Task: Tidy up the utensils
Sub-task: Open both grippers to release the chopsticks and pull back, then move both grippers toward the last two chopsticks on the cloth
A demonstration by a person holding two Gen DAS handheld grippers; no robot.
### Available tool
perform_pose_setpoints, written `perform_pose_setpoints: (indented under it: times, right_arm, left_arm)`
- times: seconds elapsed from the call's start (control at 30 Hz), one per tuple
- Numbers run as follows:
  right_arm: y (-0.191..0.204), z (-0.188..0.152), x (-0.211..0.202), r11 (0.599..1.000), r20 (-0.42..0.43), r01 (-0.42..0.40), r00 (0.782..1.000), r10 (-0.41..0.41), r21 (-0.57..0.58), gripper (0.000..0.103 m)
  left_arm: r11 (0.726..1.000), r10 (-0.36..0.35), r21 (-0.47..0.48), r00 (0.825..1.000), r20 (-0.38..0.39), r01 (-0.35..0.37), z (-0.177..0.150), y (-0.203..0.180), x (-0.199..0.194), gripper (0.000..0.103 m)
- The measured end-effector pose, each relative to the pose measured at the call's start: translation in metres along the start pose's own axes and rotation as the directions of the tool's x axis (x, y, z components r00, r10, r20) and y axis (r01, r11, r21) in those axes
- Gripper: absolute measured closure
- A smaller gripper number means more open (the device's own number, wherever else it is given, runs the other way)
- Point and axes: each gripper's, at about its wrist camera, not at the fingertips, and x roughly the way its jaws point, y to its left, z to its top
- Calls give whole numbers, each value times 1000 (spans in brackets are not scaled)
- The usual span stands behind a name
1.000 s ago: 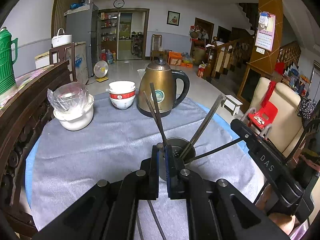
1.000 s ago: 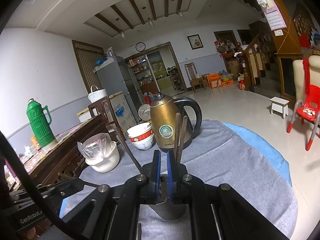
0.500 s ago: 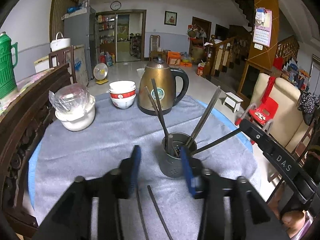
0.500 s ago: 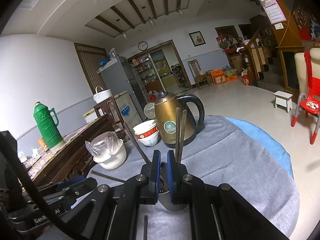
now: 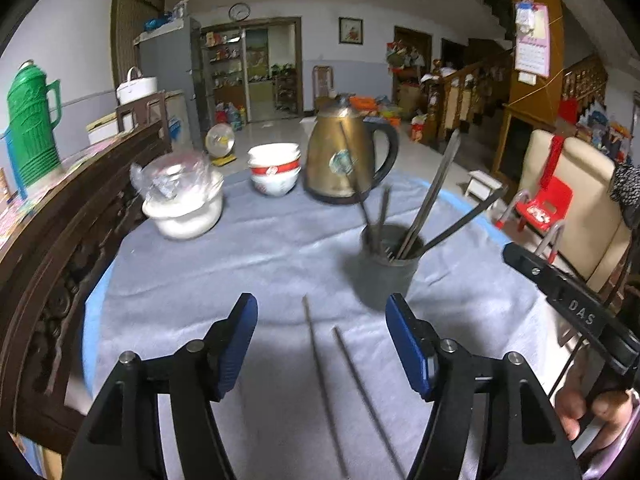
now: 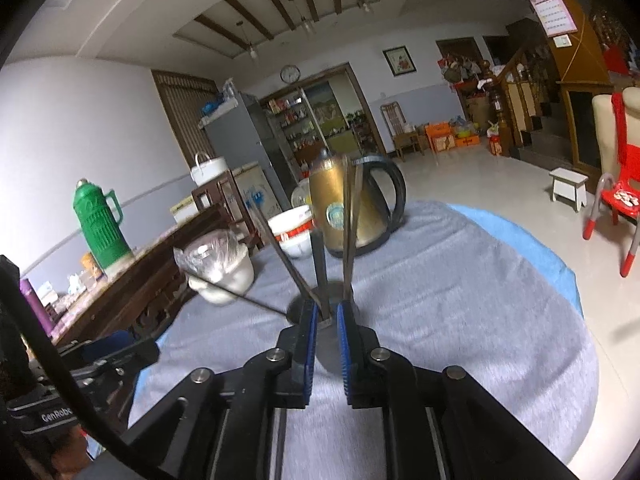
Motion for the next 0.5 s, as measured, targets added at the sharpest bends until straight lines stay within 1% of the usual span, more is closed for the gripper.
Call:
perform_pose_setpoints:
  times: [0.13, 0.27, 0.33, 0.43, 0.5]
  right_arm:
    - [-6, -20, 7, 1000, -66, 10, 998, -10, 13, 86]
    - [-5, -38, 16, 1000, -129, 18, 992, -18, 2, 86]
    - [-2, -45, 19, 1000, -153, 9, 988, -8, 6, 86]
    - [5, -57, 26, 1000, -177, -3, 984, 3, -3, 86]
    - [11, -64, 30, 1000, -197, -4, 980, 0, -23, 86]
  left_arm:
    - [999, 44, -19, 997, -71, -45, -23, 11, 10, 35]
    - [996, 86, -24, 983, -162, -91, -57, 19, 24, 35]
    - [994, 99, -24, 977, -190, -105, -72, 24, 26, 35]
    - [986, 150, -37, 967, -205, -161, -94, 36, 24, 35]
    - [981, 175, -50, 963, -204, -188, -102, 43, 21, 35]
